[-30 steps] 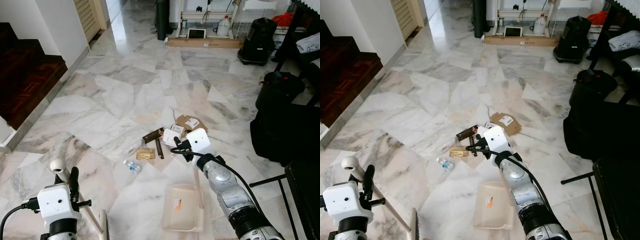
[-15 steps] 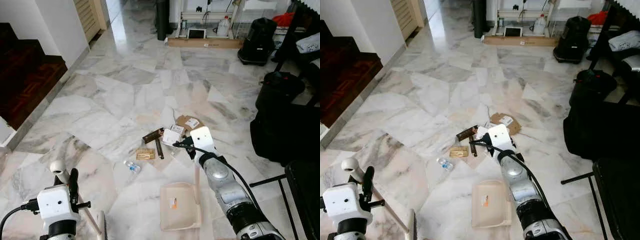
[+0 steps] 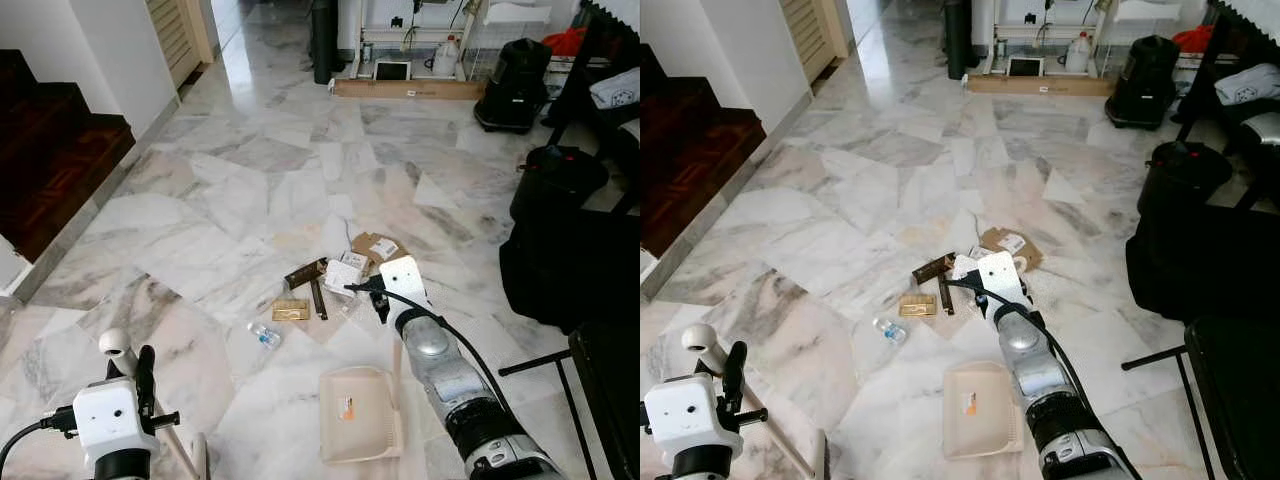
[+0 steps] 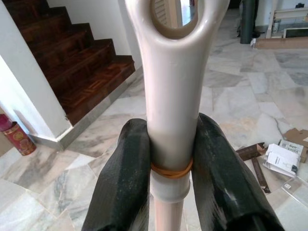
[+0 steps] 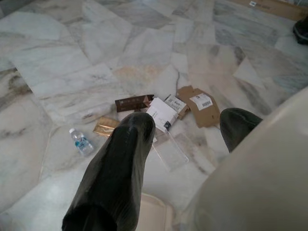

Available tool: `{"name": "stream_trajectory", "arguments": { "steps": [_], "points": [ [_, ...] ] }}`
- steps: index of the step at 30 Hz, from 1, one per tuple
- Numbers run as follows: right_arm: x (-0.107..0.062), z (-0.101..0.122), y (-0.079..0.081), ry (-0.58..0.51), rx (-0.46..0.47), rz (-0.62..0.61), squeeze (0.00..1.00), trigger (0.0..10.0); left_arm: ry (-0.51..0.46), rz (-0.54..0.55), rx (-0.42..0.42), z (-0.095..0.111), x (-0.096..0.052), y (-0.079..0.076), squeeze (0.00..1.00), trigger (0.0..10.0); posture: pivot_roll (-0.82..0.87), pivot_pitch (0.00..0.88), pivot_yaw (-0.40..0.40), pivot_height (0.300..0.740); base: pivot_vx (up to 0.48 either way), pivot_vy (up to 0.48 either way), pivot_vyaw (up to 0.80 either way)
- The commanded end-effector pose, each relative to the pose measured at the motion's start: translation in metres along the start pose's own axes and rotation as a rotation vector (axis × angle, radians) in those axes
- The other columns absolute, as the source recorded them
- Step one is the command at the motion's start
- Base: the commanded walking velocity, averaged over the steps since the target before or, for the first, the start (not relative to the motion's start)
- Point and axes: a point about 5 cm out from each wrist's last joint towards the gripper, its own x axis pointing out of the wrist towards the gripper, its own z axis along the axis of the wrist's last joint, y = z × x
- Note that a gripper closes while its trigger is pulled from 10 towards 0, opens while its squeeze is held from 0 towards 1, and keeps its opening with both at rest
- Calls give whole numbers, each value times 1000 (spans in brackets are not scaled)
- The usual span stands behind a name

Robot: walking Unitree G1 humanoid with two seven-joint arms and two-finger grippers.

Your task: Sweep floor

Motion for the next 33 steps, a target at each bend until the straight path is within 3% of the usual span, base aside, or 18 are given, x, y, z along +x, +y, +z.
{"name": "stream_trajectory", "arguments": {
  "steps": [1, 16, 22, 23, 24, 25, 33],
  "points": [
    [2, 0, 2, 21, 7, -3, 1000, 10000, -43, 6, 17, 9, 0, 4, 0, 10000, -20, 102, 65, 740, 0, 0, 0],
    [3, -9, 4, 89, 9, 9, 1000, 10000, -38, -2, 18, 9, 1, 4, 0, 10000, -16, 98, 66, 740, 0, 0, 0],
    [3, -17, 11, 152, -39, 63, 1000, 10000, -40, -3, 19, 9, 1, 3, 0, 10000, -17, 96, 66, 740, 0, 0, 0],
    [3, -20, 12, 175, -52, 76, 925, 10000, -40, -3, 18, 8, 1, 3, 0, 10000, -18, 96, 66, 740, 0, 0, 0],
    [3, -22, 13, 191, -61, 85, 925, 10000, -40, -4, 18, 8, 1, 3, 0, 10000, -18, 96, 66, 740, 0, 0, 0],
    [2, -24, 14, 204, -73, 97, 0, 10000, -39, -4, 18, 8, 1, 3, 0, 10000, -19, 97, 67, 740, 0, 0, 0],
    [0, -36, 11, 284, -183, 85, 0, 10000, -40, -4, 17, 9, 0, 3, 0, 10000, -17, 103, 70, 740, 0, 0, 0]
  ]
}}
